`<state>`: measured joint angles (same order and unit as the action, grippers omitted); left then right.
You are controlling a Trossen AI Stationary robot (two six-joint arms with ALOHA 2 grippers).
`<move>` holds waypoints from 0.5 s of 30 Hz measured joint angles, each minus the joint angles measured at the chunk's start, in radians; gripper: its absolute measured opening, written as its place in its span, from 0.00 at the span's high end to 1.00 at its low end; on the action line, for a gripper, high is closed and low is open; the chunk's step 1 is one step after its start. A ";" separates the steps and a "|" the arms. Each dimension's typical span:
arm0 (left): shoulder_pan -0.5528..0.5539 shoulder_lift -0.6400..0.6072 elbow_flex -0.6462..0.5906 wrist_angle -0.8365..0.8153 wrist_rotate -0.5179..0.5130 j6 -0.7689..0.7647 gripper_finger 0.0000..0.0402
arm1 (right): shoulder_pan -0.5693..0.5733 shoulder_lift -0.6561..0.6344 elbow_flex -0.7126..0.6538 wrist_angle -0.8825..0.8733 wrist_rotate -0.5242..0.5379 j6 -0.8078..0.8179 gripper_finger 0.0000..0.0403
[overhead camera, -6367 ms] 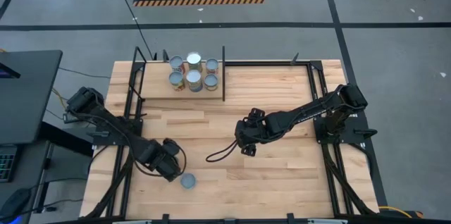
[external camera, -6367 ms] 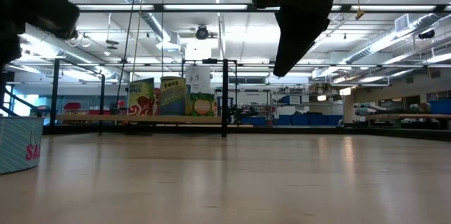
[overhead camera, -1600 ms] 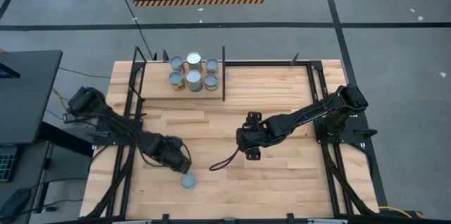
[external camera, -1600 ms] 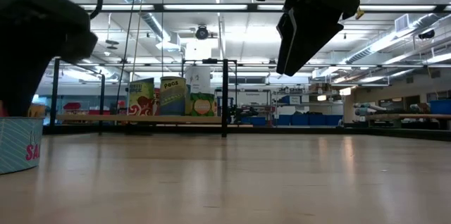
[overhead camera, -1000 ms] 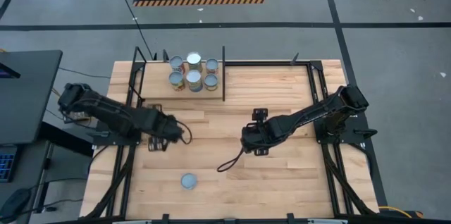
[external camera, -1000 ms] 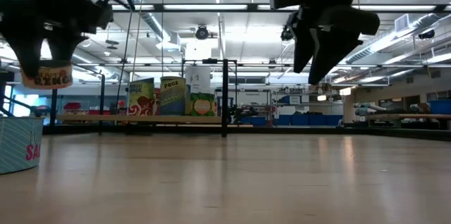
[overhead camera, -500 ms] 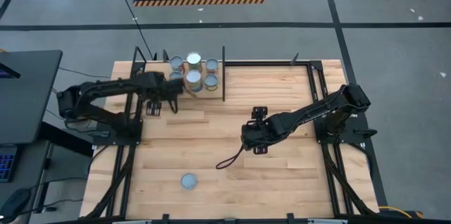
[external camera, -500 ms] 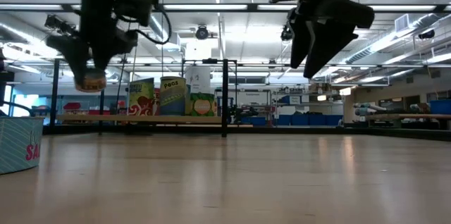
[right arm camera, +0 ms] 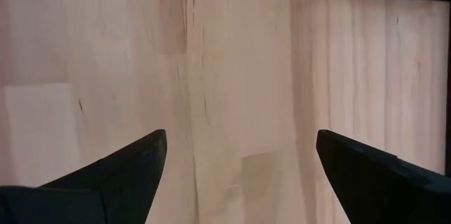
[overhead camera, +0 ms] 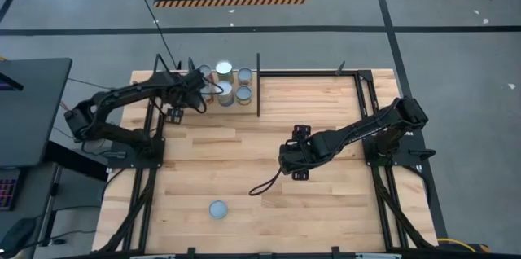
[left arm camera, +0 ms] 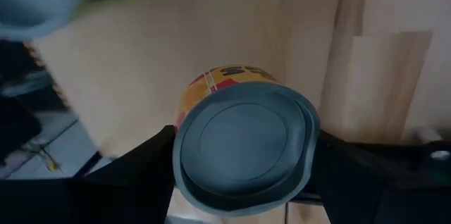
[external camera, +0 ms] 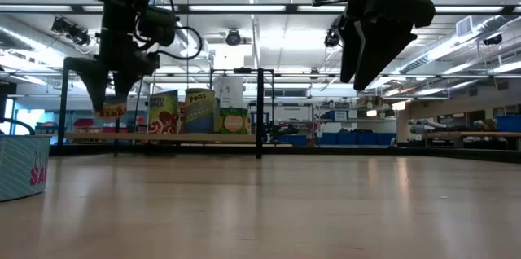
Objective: Pick and place cans onto a shelf
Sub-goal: Put the canned tomatoes on the shelf
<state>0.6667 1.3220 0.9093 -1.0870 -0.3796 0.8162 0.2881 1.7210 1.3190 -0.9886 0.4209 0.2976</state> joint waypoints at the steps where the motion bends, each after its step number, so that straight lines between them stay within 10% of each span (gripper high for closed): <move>1: 0.005 0.000 -0.018 0.017 0.001 0.029 0.30 | 0.002 0.000 0.000 0.000 -0.002 0.008 0.07; 15: 0.052 0.000 -0.068 0.174 -0.106 0.182 0.30 | 0.012 0.000 0.000 0.004 -0.108 0.058 0.07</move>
<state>0.7187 1.3224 0.8413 -0.9134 -0.4854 0.9982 0.3000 1.7210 1.3190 -0.9844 0.3127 0.3561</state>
